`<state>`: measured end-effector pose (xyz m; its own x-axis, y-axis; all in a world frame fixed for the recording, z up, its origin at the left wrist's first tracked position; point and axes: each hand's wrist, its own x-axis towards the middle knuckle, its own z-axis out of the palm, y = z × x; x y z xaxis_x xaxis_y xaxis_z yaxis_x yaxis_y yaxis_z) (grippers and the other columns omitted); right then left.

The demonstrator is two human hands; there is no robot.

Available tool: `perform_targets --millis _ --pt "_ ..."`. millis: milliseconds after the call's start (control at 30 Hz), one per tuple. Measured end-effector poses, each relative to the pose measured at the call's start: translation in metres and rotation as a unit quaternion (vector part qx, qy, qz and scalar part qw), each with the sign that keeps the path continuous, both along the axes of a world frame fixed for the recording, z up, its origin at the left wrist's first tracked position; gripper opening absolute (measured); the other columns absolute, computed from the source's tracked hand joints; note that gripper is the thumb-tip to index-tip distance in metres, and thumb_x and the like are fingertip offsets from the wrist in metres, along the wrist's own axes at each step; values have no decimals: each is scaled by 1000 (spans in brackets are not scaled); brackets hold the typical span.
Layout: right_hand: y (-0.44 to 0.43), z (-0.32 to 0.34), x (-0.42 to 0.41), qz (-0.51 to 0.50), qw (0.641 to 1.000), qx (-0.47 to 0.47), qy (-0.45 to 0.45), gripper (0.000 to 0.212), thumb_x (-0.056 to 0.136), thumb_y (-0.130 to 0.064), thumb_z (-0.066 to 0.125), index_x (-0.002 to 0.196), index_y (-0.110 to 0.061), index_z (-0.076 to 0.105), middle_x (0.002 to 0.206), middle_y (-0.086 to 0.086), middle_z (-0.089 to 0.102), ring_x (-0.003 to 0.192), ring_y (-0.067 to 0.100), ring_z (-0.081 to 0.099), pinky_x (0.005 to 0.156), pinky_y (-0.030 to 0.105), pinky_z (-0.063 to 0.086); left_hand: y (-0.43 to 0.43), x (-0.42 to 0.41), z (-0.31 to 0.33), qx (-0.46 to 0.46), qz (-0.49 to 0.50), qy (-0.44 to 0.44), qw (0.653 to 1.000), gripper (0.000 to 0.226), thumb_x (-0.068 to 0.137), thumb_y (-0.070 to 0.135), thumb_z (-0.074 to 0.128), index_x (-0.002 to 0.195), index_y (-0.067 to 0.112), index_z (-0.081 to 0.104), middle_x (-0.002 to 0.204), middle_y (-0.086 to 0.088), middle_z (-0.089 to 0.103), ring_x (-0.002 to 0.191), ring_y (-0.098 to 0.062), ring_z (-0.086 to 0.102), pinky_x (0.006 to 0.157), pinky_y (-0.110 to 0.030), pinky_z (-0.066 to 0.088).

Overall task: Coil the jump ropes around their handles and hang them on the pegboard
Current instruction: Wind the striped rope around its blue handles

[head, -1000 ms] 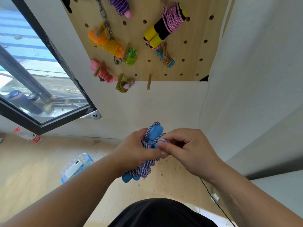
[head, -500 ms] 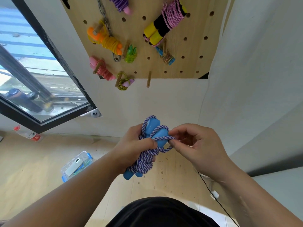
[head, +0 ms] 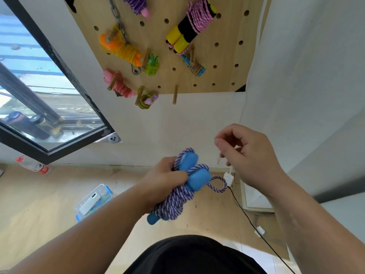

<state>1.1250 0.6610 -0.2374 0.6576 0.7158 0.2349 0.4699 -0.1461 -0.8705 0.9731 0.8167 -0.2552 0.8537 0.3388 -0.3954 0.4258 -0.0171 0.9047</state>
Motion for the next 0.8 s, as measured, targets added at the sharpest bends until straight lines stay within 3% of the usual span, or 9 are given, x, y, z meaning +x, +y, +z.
perform_targets --millis 133,233,300,367,433,567,667,800 --pt "11 -11 -18 -22 993 20 117 10 99 -23 58 98 -27 67 83 -11 68 76 7 66 64 23 54 9 7 7 -120 164 -38 978 34 69 18 50 95 -5 54 68 -21 54 53 -28 57 55 -38 51" --pt "14 -20 -25 36 994 -59 82 27 99 -37 55 126 -37 58 122 -21 58 111 -5 55 90 13 46 9 9 14 -210 191 -54 957 32 82 18 43 105 -1 54 69 -19 53 54 -27 55 53 -35 52" --pt "15 -27 -24 92 988 -119 46 38 97 -43 57 135 -40 52 130 -23 53 117 -5 50 96 16 41 9 9 15 -250 185 -64 948 34 81 19 43 106 -1 55 69 -16 53 55 -26 56 53 -34 52" --pt "16 -35 -24 99 989 -112 3 28 97 -37 61 125 -37 62 115 -21 62 104 -1 57 87 22 45 10 10 16 -278 185 -84 939 41 71 22 49 104 -1 56 70 -15 54 54 -25 56 52 -34 52" --pt "14 -39 -23 82 992 -75 -58 19 95 -30 59 108 -29 72 91 -18 66 84 4 59 73 22 43 13 10 16 -278 198 -82 936 38 75 24 46 101 -1 57 70 -14 54 54 -24 56 52 -33 52" --pt "11 -31 -26 129 970 -42 -200 25 99 -33 50 97 -19 72 82 -11 60 75 6 53 65 19 40 15 8 7 -217 245 -18 945 31 94 21 42 108 -3 56 70 -19 59 55 -27 58 53 -36 54" --pt "12 -21 -30 162 962 -38 -215 27 99 -35 51 86 -16 65 90 -8 56 80 11 51 68 24 43 5 8 4 -91 202 -24 975 22 100 10 45 118 9 56 85 -18 68 63 -26 66 57 -41 58" --pt "18 -19 -29 165 959 -110 -201 34 97 -47 40 83 -23 59 80 -12 53 73 8 49 63 32 46 -3 9 1 123 78 -25 989 36 101 7 45 123 31 59 89 8 71 70 0 66 61 -16 51"
